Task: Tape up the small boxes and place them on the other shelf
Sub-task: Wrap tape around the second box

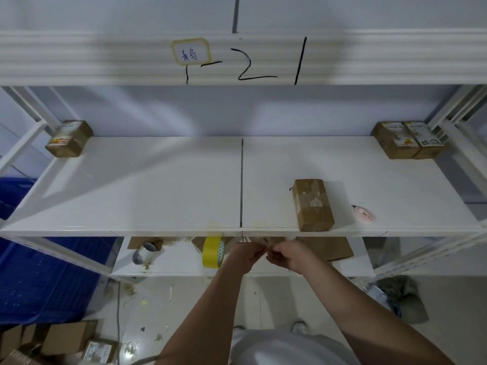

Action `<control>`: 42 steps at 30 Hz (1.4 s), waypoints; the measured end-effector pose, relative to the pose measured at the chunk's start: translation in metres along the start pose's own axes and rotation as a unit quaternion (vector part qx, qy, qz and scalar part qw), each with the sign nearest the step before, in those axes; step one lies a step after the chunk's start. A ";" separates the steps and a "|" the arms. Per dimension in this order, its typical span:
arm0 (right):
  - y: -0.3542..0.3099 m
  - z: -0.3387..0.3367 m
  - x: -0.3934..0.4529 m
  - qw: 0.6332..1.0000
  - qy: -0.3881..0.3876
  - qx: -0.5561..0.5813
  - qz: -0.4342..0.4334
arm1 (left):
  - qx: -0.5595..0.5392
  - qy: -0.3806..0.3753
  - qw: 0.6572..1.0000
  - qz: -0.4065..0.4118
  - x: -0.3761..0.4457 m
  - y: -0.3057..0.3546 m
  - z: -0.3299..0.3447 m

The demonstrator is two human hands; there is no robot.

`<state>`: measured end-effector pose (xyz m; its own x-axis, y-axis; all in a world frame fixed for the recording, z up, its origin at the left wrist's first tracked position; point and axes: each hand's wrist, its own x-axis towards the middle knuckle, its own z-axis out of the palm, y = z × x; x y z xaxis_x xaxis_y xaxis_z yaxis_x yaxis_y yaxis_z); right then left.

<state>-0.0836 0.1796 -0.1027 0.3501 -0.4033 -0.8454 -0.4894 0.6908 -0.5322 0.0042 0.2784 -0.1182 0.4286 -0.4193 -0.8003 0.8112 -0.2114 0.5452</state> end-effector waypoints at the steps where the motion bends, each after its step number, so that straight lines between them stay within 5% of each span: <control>1: -0.003 0.001 -0.002 1.000 0.005 -0.010 -0.003 | 0.000 0.001 1.000 -0.005 -0.002 0.002 0.001; 7: -0.015 0.011 -0.023 0.999 0.007 -0.049 -0.021 | -0.011 -0.041 0.999 -0.014 -0.015 0.016 -0.003; 17: -0.020 0.020 -0.051 0.992 0.050 -0.095 -0.063 | 0.150 0.035 0.988 -0.031 -0.016 0.035 0.010; 42: -0.056 0.022 -0.076 0.986 0.038 -0.122 -0.111 | 0.129 -0.020 0.989 -0.064 -0.008 0.062 0.035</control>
<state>-0.0651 0.1847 -0.0077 0.4138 -0.5784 -0.7030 -0.5887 0.4190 -0.6913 0.0373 0.2374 -0.0694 0.3083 -0.4071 -0.8598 0.7278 -0.4810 0.4888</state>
